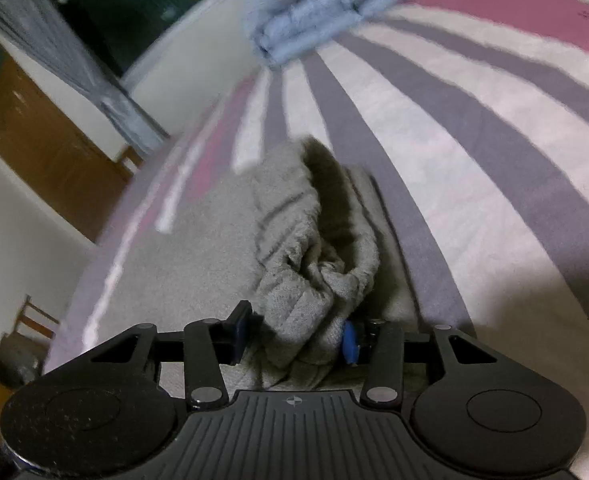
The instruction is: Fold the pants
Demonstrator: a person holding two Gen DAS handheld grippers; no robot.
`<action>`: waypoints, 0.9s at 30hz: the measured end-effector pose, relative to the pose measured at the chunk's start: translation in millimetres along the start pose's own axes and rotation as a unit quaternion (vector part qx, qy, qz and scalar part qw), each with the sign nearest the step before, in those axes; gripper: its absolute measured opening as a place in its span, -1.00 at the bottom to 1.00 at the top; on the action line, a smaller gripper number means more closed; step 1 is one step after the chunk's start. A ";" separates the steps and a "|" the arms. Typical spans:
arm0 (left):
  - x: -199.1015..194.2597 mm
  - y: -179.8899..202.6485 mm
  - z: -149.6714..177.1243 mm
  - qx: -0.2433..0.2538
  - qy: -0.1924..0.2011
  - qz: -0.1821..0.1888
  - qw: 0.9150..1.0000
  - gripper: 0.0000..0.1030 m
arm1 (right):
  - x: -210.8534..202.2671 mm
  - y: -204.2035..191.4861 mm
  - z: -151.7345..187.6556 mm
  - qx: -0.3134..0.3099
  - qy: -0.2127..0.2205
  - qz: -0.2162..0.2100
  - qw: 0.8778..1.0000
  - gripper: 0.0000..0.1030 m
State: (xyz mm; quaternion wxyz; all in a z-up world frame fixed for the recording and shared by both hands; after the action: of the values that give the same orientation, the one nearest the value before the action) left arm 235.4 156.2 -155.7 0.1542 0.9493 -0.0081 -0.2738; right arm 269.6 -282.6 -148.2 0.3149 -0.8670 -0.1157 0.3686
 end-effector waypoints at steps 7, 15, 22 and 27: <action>1.7 2.9 0.1 0.007 -0.005 -0.003 1.000 0.81 | 13.9 11.8 4.3 -0.009 -0.027 0.009 1.000 -0.09; -8.1 27.9 -3.1 0.044 0.001 0.046 0.998 0.81 | 2.0 -2.0 -0.7 -0.032 -0.024 0.013 0.999 -0.08; 30.1 35.8 12.8 0.080 -0.091 0.024 0.992 0.83 | 13.0 13.3 0.9 -0.011 -0.037 0.011 0.999 -0.08; -17.2 13.1 3.9 0.040 -0.025 0.023 0.999 0.79 | -3.6 11.3 -6.4 0.004 -0.031 -0.008 0.999 -0.07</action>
State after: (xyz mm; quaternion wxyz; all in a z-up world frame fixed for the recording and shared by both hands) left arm 219.7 144.4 -146.0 0.1221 0.9472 -0.0447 -0.2930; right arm 271.2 -295.9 -149.9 0.3177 -0.8530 -0.1302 0.3931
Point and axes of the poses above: each gripper's, at about its wrist camera, not at the fingertips, and x roughly the way its jaws point, y to its right, z to its underside, the point moved 4 cm from there along x, roughly the way its jaws point, and after that the axes turned 2 degrees about x, right-handed, at the moved point
